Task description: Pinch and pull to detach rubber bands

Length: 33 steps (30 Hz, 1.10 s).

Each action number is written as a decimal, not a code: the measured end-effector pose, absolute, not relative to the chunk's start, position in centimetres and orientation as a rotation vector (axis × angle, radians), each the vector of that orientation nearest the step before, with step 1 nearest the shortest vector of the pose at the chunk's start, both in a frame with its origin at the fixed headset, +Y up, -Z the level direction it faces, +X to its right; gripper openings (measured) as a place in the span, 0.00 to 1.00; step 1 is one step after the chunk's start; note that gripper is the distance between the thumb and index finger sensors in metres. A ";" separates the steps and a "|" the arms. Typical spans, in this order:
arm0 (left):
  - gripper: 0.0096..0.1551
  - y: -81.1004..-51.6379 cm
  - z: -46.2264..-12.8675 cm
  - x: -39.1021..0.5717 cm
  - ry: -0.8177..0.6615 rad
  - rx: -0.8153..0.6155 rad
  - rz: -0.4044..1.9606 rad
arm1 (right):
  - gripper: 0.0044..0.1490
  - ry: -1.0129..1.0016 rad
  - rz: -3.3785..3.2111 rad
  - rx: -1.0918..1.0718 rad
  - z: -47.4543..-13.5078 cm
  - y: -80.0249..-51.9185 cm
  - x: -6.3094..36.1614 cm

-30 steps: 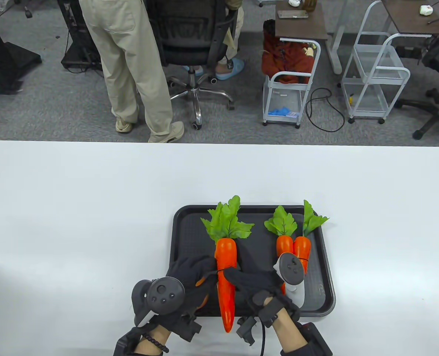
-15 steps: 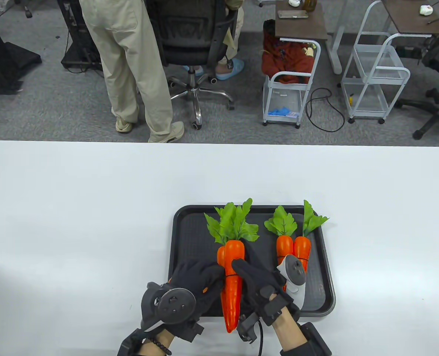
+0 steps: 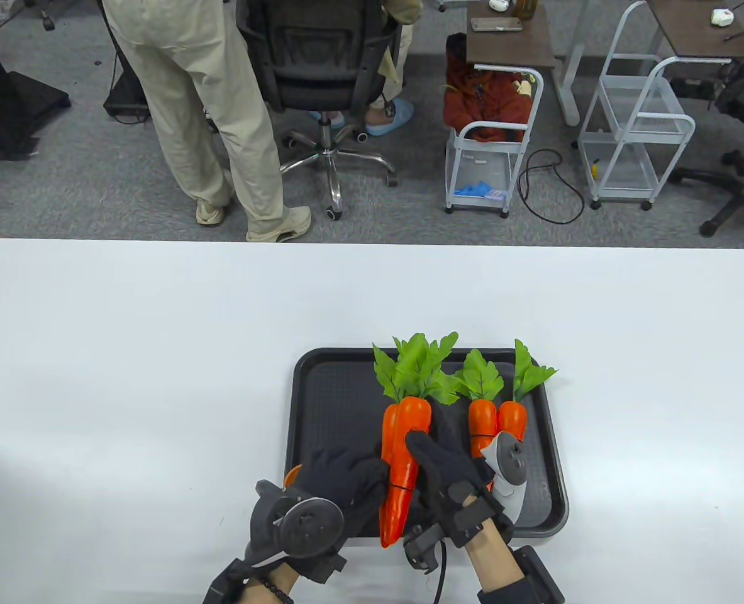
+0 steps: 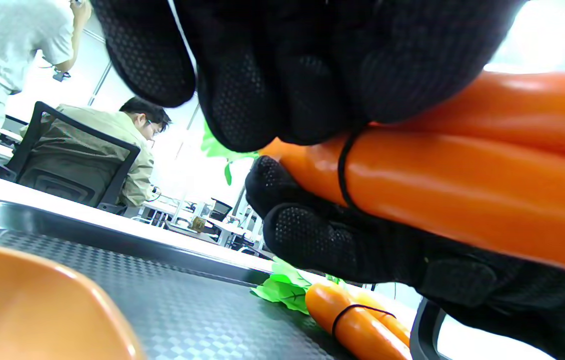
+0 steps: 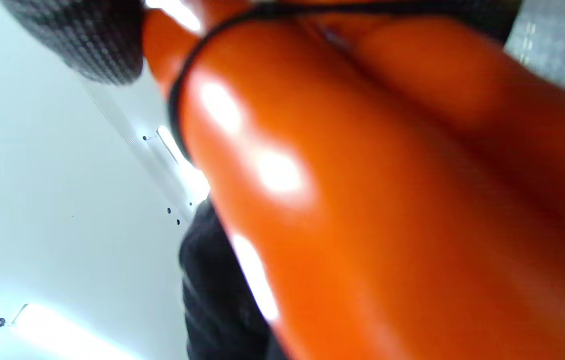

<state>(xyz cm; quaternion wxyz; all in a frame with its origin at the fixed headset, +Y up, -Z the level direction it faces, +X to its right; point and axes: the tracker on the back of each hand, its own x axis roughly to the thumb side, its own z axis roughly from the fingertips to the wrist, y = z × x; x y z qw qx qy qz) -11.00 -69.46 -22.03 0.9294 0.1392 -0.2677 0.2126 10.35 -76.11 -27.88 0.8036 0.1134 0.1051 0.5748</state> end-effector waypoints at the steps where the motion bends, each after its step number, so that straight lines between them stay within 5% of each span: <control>1: 0.18 -69.4 -22.0 -10.9 -0.553 0.288 0.426 | 0.56 0.215 1.227 0.239 -27.9 -76.1 10.5; 26: 0.18 -69.1 -21.6 -10.4 -0.662 0.204 0.344 | 0.56 0.102 1.192 0.182 -28.1 -75.9 12.0; 33: 0.19 -68.2 -22.1 -12.2 -0.586 0.217 0.292 | 0.56 0.071 1.205 0.159 -28.0 -76.0 12.4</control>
